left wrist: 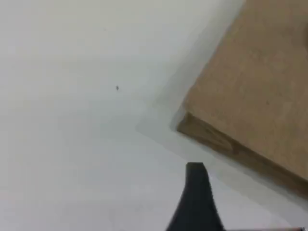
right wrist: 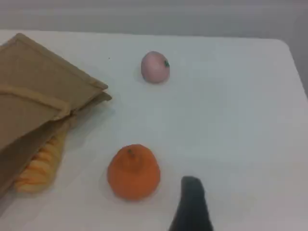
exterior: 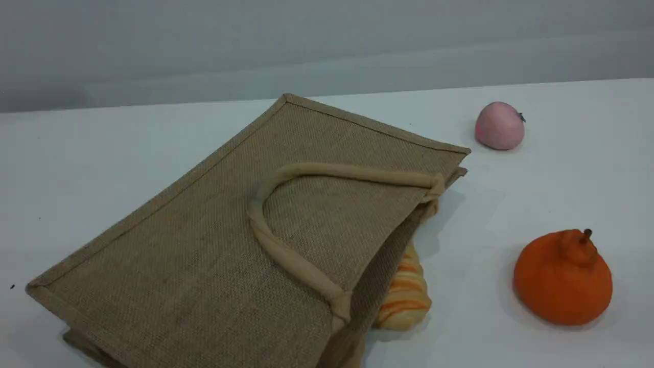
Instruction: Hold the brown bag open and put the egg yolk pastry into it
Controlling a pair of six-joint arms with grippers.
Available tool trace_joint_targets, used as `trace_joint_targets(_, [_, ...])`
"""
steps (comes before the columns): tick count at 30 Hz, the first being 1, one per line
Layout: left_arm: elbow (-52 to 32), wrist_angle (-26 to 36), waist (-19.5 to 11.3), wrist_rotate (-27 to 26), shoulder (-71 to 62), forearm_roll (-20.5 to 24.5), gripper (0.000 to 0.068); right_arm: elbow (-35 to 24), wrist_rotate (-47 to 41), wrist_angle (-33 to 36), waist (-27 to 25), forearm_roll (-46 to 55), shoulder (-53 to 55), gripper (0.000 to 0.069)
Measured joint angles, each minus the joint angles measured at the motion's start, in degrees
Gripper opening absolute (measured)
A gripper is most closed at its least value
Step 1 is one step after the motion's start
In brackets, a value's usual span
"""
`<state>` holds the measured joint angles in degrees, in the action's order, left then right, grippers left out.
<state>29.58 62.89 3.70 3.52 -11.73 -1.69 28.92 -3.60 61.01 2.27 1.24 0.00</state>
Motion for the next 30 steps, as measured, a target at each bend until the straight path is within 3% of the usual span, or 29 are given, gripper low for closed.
trace_joint_targets(13, [0.00, 0.05, -0.20, 0.00, 11.73, 0.00, 0.0503, 0.00, 0.10, 0.00, 0.00, 0.00, 0.00, 0.0481])
trace_joint_targets(30, [0.06, 0.20, -0.14, 0.00, 11.73, 0.00, 0.0503, 0.00, 0.04, 0.00, 0.00, 0.00, 0.00, 0.0481])
